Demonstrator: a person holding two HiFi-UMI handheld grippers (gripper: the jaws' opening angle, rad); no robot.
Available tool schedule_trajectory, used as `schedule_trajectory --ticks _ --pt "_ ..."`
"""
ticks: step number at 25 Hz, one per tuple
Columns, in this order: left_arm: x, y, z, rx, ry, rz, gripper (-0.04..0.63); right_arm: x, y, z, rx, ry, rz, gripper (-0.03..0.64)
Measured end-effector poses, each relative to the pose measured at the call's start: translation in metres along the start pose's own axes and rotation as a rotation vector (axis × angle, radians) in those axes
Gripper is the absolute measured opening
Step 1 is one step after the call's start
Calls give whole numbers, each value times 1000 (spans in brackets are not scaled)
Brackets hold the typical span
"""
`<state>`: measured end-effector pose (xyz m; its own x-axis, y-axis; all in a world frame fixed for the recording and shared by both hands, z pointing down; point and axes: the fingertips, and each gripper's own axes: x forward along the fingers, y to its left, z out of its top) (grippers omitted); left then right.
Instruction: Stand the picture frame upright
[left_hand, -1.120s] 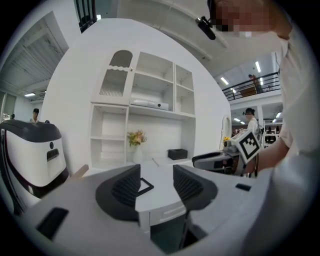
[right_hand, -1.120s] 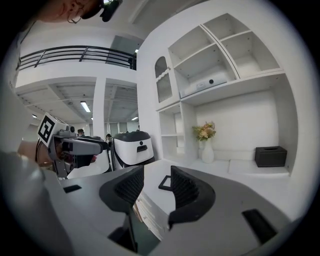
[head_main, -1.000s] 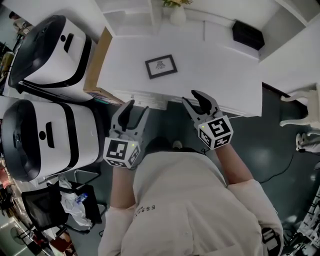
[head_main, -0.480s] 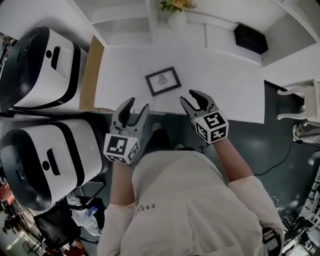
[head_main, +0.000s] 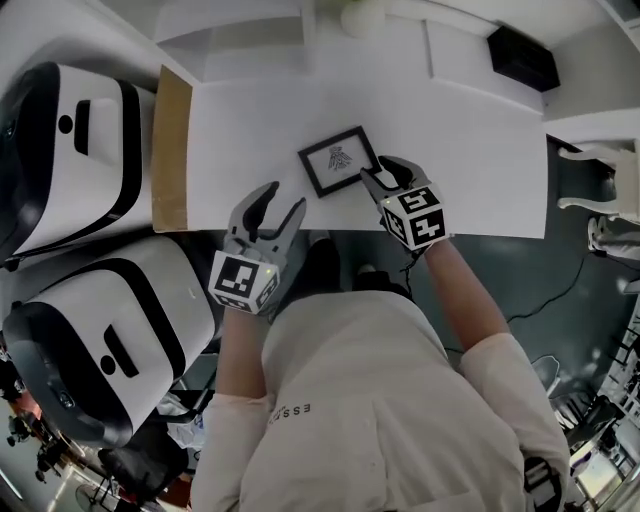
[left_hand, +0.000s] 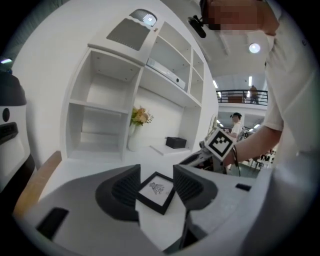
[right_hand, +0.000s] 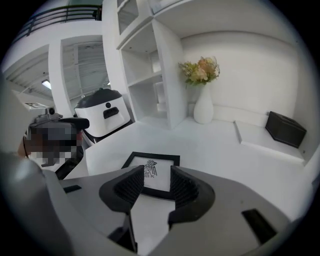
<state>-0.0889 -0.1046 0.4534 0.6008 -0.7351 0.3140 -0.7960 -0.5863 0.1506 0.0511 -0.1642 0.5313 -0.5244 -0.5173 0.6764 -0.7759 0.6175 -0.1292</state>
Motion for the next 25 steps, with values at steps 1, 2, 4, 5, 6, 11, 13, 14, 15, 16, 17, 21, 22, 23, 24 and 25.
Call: schedule_trajectory --ticks 1,2,4,5,6,11,13,14,15,16,17,21,22,23,24,25 --pt "4 1 -4 6 10 -20 187 7 -4 -2 5 18 -6 176" --pt "8 3 -7 9 19 -36 187 14 -7 -4 9 38 -12 176" --pt "14 7 -11 4 30 -56 187 26 -14 -9 17 76 -26 176" --pt "17 10 -12 1 33 -62 187 31 -18 -11 24 93 -33 176" --pt "19 14 -13 -3 36 -67 187 36 -21 -13 32 107 -39 176" --pt "26 26 -18 -2 61 -90 187 56 -31 -23 59 177 -52 176" --pt "27 30 -20 -2 67 -96 187 61 -32 -27 65 200 -55 175" --pt "28 32 -20 -4 69 -99 187 62 -32 -29 70 206 -55 172" --pt "28 34 -21 -7 70 -102 187 63 -32 -30 78 209 -56 166" --pt "28 36 -21 -10 72 -104 187 64 -32 -30 86 209 -57 155" --pt "28 38 -22 -14 73 -106 187 64 -32 -30 93 208 -60 155" --pt "27 39 -24 -30 78 -122 187 62 -31 -31 112 201 -69 147" --pt "27 38 -24 -33 79 -127 187 61 -31 -31 119 199 -71 143" --pt "27 38 -25 -35 80 -131 187 60 -31 -32 125 197 -73 138" --pt "26 38 -24 -35 79 -132 187 59 -32 -33 131 195 -77 131" --pt "25 37 -23 -35 77 -131 187 58 -32 -34 137 194 -80 121"
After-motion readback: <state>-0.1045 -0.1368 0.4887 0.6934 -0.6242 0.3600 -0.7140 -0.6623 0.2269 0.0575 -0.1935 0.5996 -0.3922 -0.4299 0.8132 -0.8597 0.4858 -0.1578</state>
